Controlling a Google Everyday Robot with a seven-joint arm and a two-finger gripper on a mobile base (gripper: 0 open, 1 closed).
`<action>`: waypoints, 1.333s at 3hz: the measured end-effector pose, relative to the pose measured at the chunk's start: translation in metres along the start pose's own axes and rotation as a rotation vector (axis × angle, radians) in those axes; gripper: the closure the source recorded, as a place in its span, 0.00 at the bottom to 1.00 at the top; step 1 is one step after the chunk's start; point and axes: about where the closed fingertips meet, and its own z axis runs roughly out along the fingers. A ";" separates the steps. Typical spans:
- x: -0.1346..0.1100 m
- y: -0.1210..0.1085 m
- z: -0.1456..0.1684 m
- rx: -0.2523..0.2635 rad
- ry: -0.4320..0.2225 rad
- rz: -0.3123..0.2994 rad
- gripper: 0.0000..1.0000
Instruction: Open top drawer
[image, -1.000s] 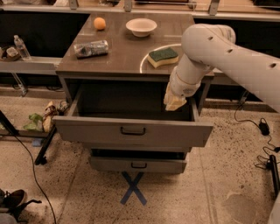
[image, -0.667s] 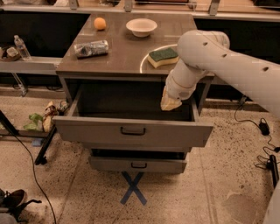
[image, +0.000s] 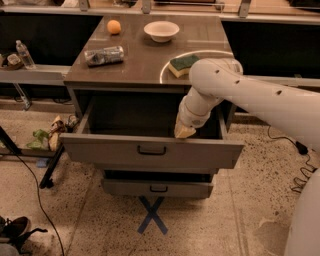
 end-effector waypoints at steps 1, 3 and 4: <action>-0.006 -0.002 0.015 0.003 -0.011 0.010 1.00; -0.019 0.012 0.032 -0.025 -0.037 0.019 1.00; -0.023 0.023 0.033 -0.062 -0.055 0.015 1.00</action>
Offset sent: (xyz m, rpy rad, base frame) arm -0.0041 0.0261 -0.0277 0.0378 0.0169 -0.0345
